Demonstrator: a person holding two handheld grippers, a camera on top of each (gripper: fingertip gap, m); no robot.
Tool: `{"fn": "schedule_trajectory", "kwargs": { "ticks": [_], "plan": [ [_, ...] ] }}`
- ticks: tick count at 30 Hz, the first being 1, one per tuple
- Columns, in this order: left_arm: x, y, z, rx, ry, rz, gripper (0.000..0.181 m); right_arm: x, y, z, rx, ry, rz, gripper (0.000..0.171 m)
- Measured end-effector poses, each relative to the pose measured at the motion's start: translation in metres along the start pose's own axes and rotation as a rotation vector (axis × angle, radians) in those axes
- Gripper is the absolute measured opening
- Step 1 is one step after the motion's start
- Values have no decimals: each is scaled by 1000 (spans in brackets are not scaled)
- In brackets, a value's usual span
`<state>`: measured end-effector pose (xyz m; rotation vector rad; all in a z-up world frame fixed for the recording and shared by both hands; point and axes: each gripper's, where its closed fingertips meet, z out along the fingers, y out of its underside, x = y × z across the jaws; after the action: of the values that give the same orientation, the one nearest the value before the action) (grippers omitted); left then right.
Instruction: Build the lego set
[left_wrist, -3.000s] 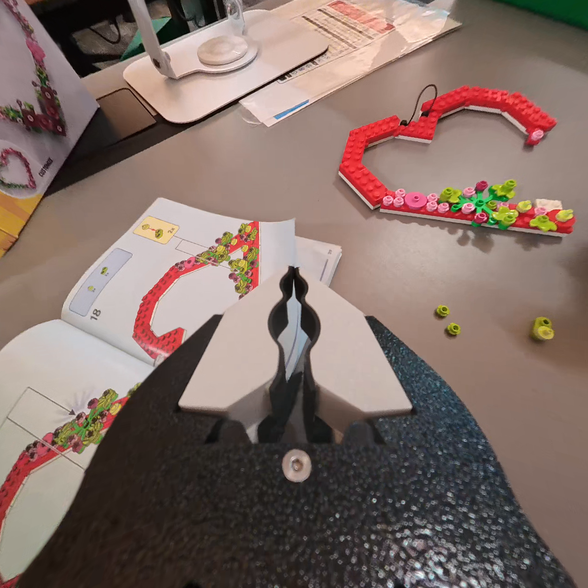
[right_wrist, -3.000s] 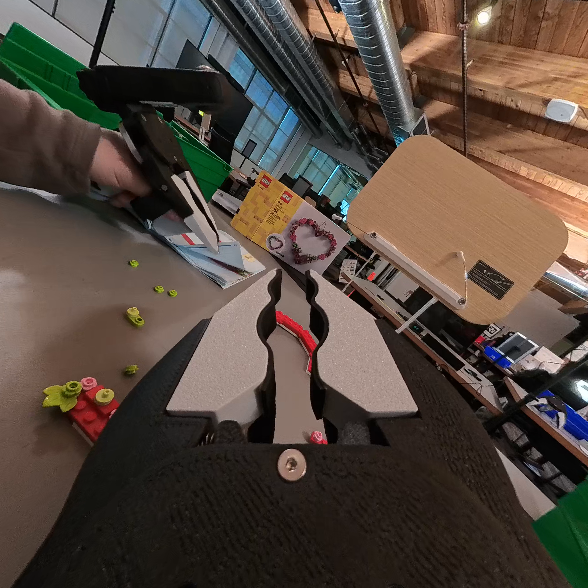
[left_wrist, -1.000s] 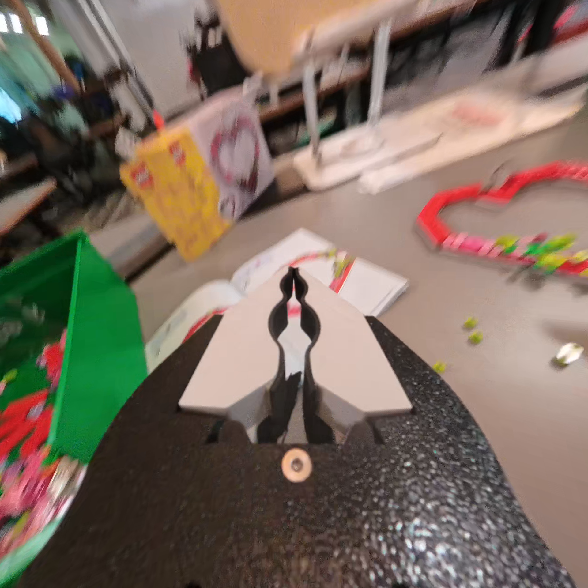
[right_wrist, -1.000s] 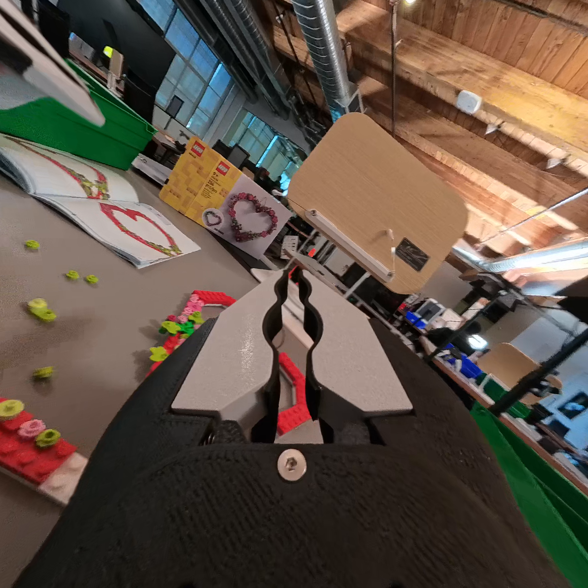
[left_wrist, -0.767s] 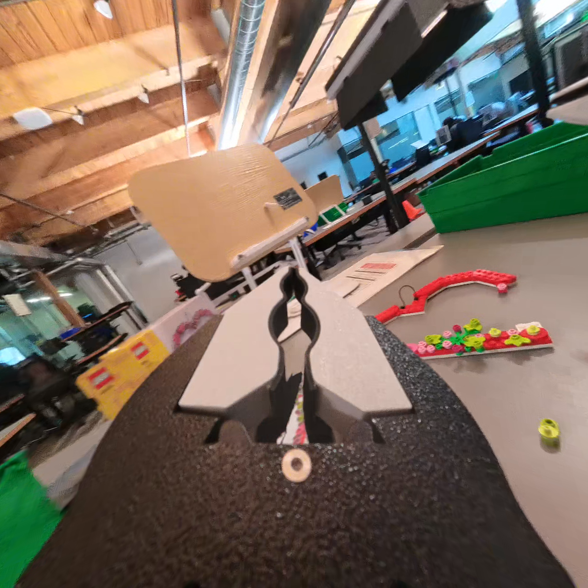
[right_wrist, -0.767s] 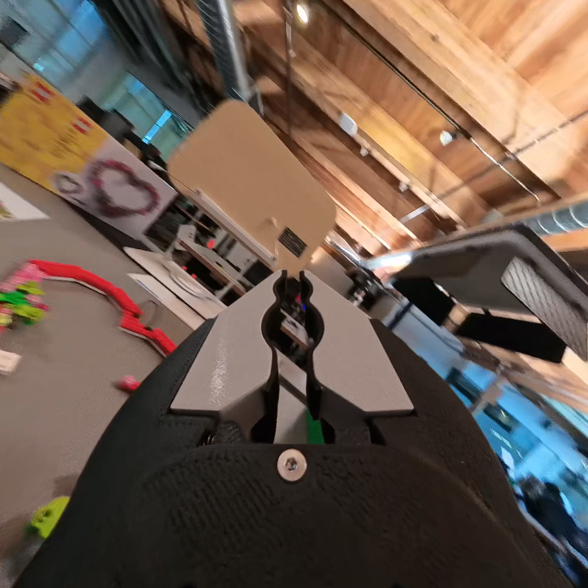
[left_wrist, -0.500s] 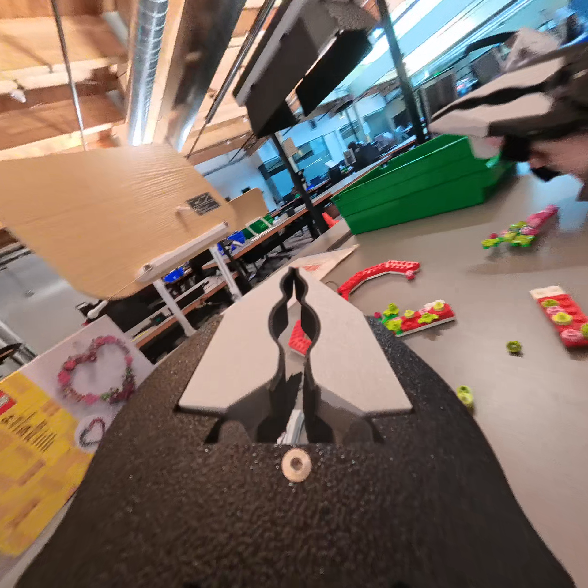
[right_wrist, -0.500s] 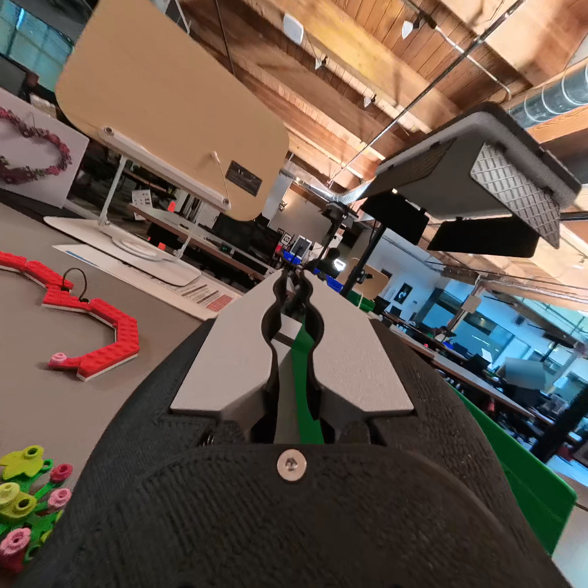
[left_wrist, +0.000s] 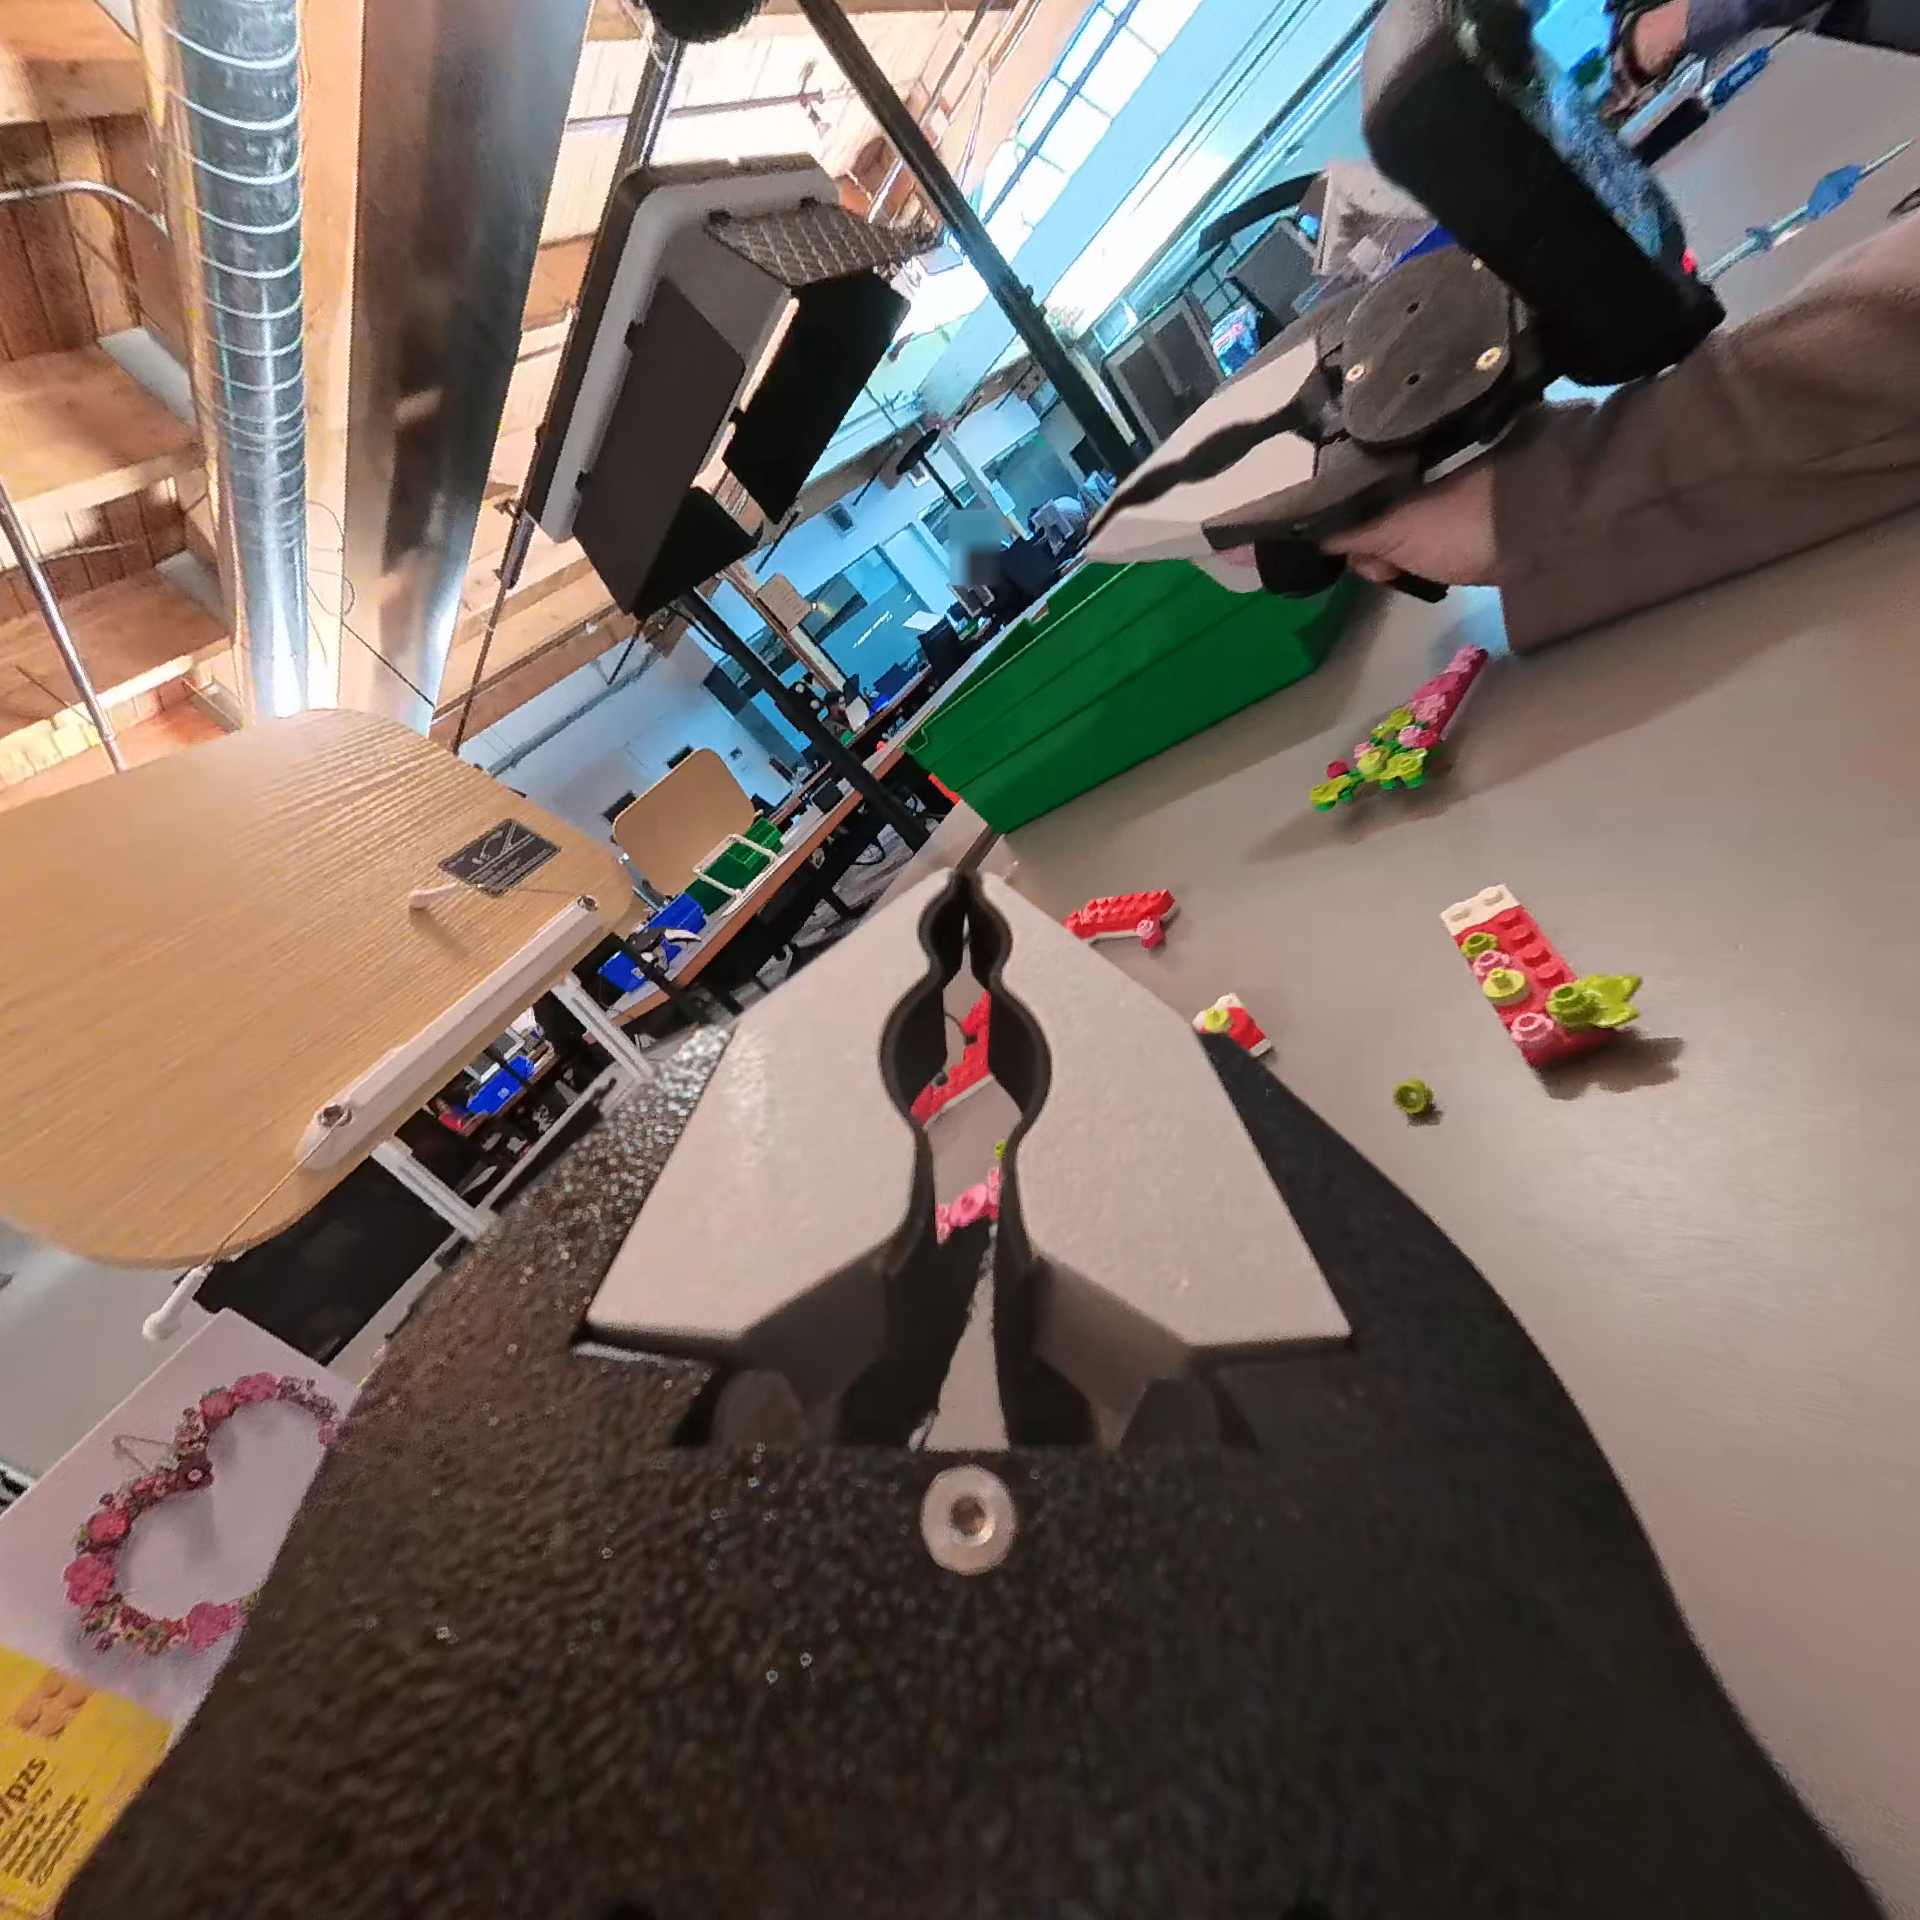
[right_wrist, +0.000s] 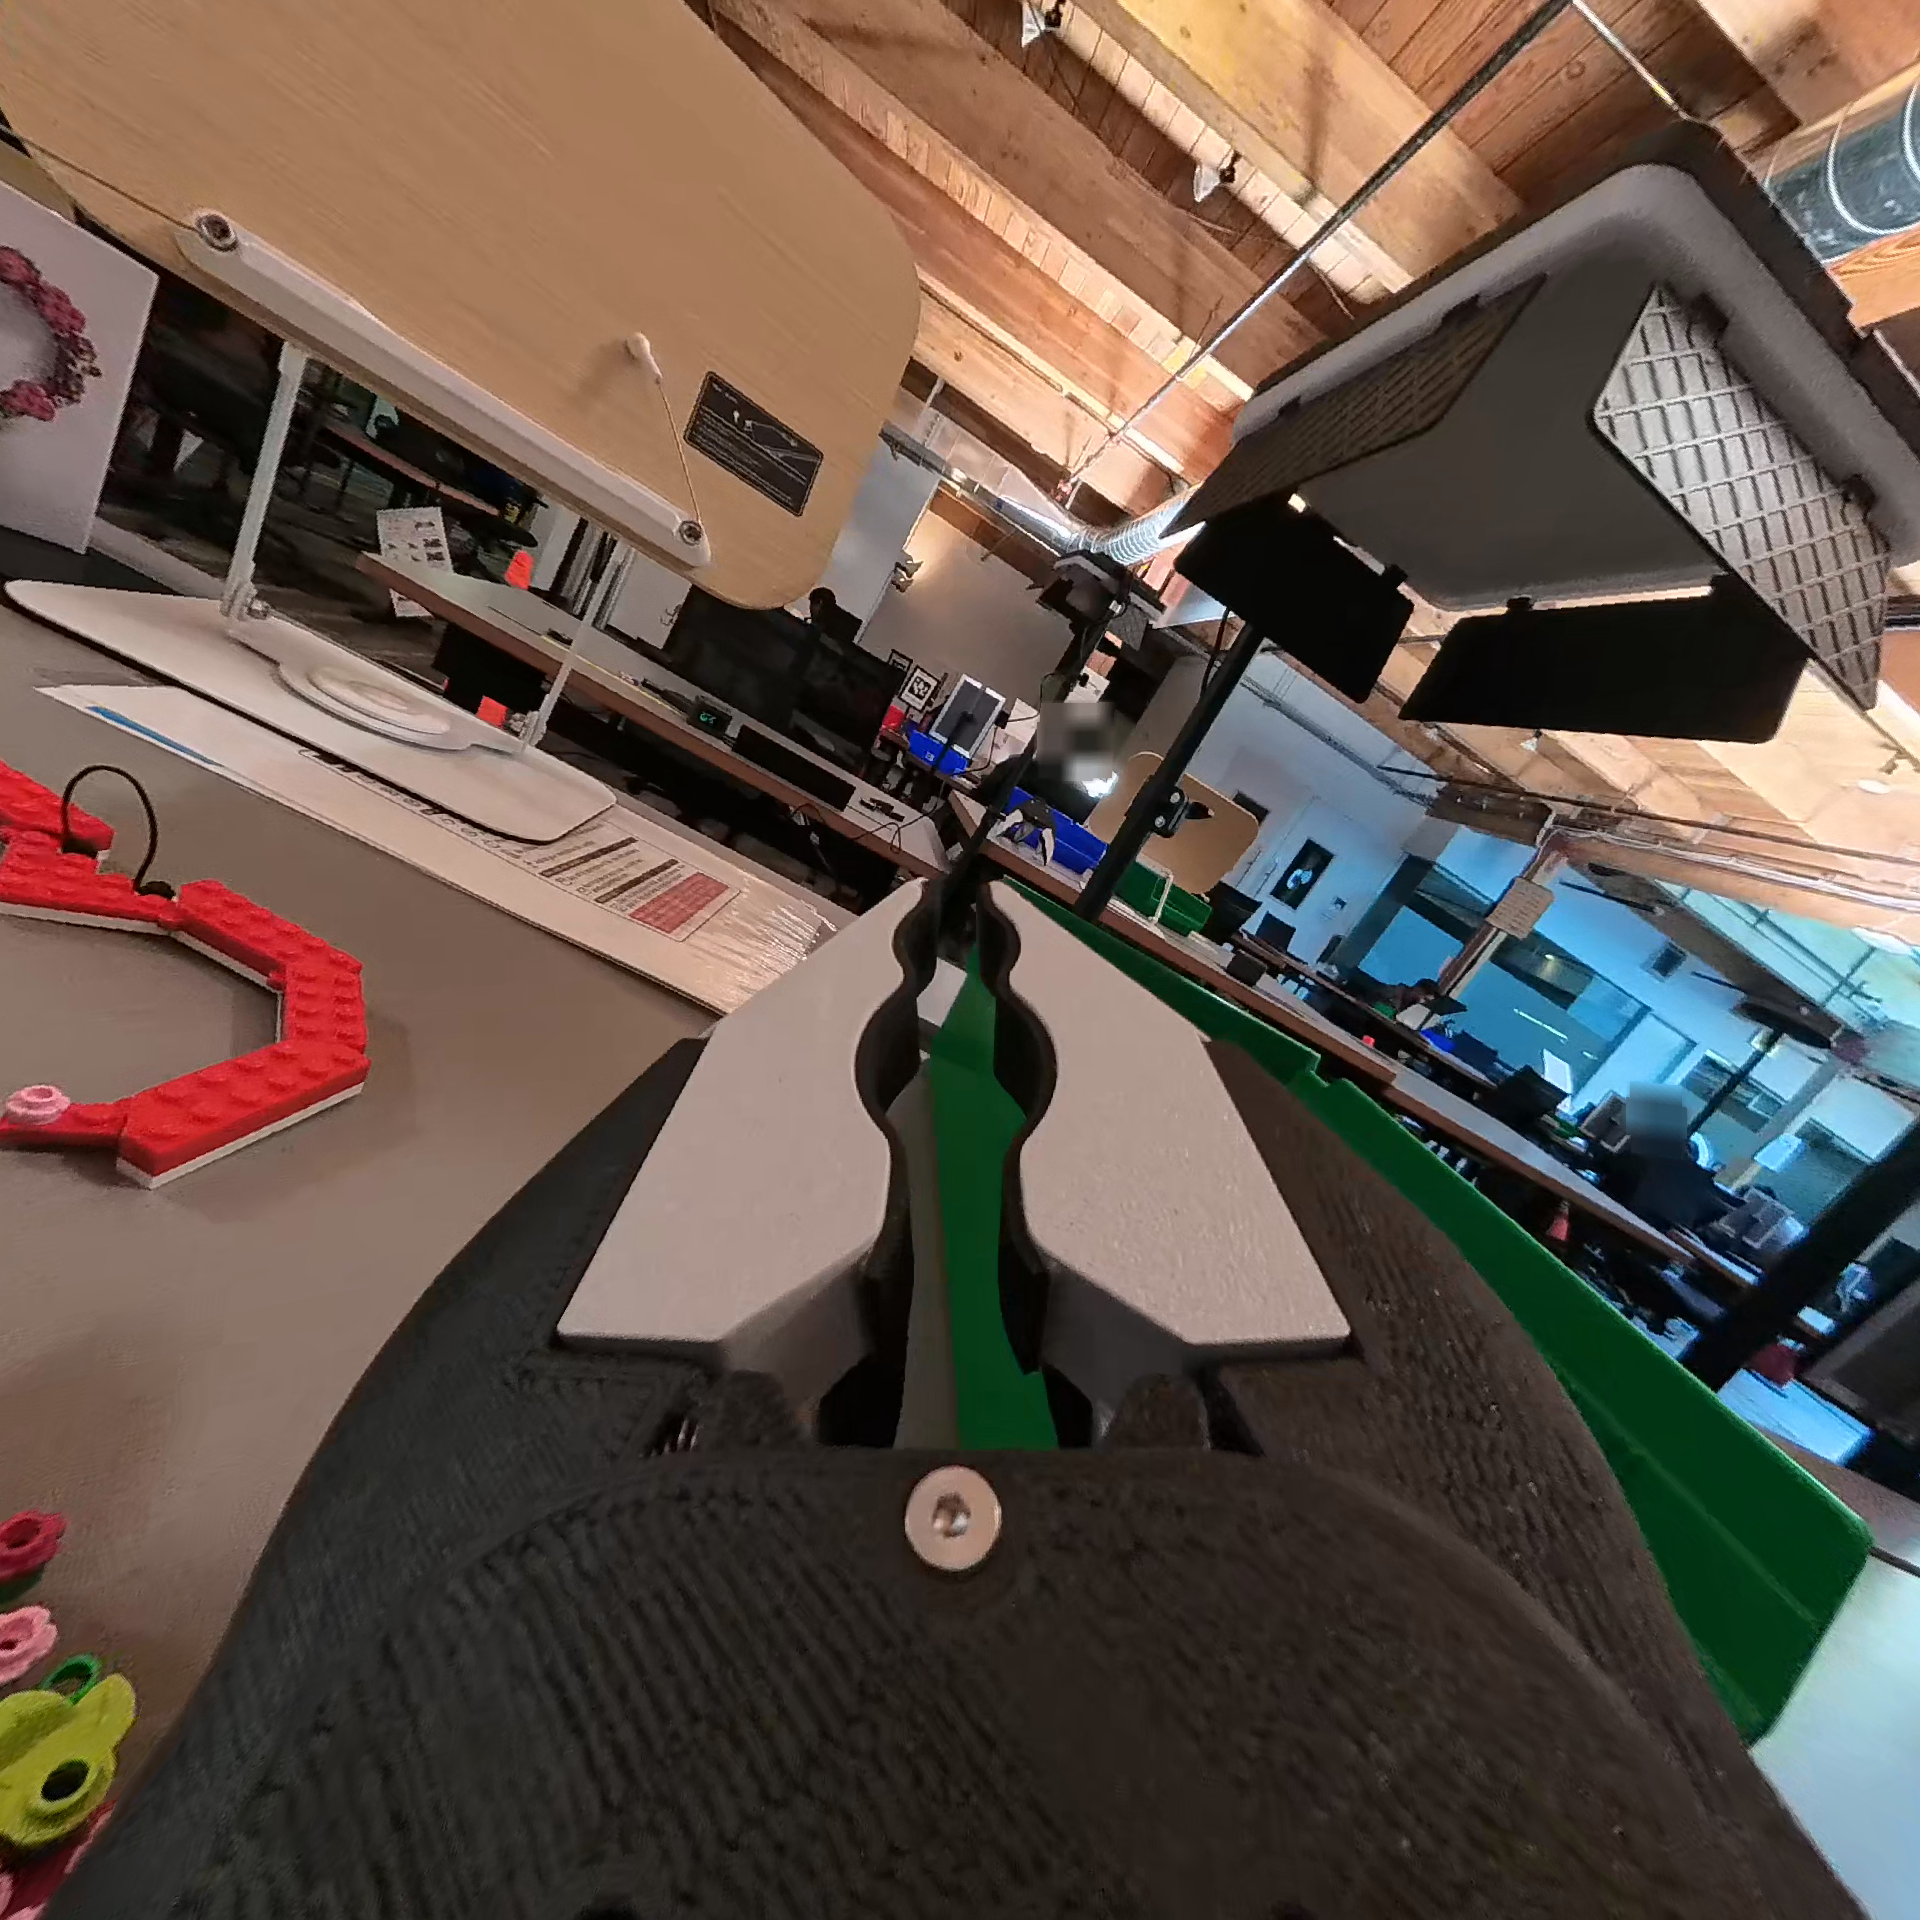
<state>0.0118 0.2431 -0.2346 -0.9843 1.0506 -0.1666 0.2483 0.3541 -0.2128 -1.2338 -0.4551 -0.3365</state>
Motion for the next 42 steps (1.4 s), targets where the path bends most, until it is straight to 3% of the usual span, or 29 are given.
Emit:
{"fn": "schedule_trajectory", "kwargs": {
  "ticks": [8, 13, 25, 31, 35, 42],
  "plan": [
    [2, 0, 1, -11, -1, 26, 0, -14, -1, 2, -2, -52, -57, 6],
    [-3, -16, -5, 68, -57, 87, 0, -16, 2, 4, -12, -80, -1, 6],
    [-1, -15, -4, 64, -49, 96, 0, -17, 0, 4, 9, -103, 66, 6],
    [-13, -11, -6, 53, -92, 27, 0, -17, -2, 2, 13, -90, 40, 6],
    [-36, 7, -9, -38, -201, -41, 0, -5, 4, 0, -19, -23, 42, 6],
    [-41, 4, -13, 7, -201, -113, 0, -22, -14, -14, 11, -70, -34, 6]
  ]
}}
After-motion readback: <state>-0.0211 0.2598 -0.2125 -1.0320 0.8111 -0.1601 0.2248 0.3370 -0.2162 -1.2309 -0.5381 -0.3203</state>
